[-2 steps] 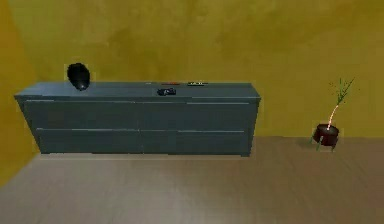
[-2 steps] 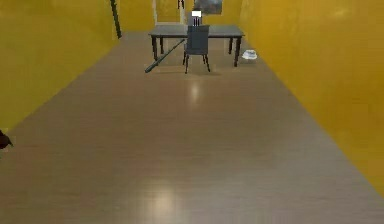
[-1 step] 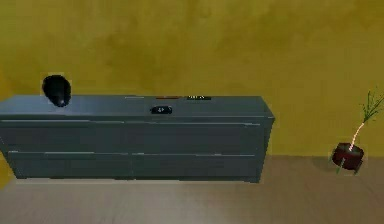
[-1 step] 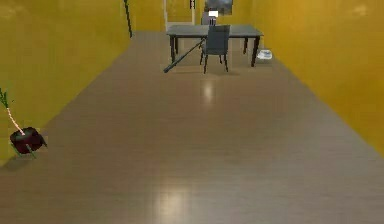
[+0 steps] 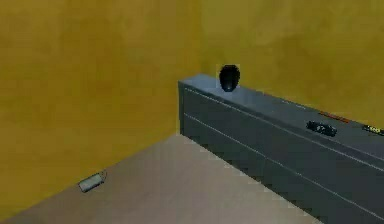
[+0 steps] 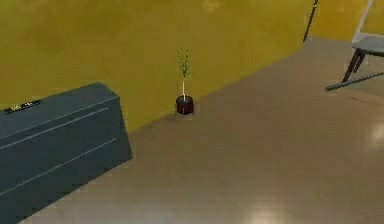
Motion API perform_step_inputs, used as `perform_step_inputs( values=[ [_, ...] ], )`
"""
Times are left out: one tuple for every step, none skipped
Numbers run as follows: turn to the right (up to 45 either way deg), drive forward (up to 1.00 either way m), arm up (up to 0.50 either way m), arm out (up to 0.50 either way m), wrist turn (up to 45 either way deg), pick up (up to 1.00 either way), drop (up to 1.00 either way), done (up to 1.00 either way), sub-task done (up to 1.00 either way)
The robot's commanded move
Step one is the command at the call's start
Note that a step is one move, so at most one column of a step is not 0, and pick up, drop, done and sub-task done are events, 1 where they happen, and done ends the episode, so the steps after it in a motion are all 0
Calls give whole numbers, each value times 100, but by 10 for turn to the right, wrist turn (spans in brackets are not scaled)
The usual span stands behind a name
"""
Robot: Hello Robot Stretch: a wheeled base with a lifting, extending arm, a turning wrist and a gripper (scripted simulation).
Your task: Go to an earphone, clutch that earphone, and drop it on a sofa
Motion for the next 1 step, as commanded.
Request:
perform_step_inputs(
  values=[
    [-420, 0, 0, 0, 0, 0, 0, 0, 0]
  ],
)
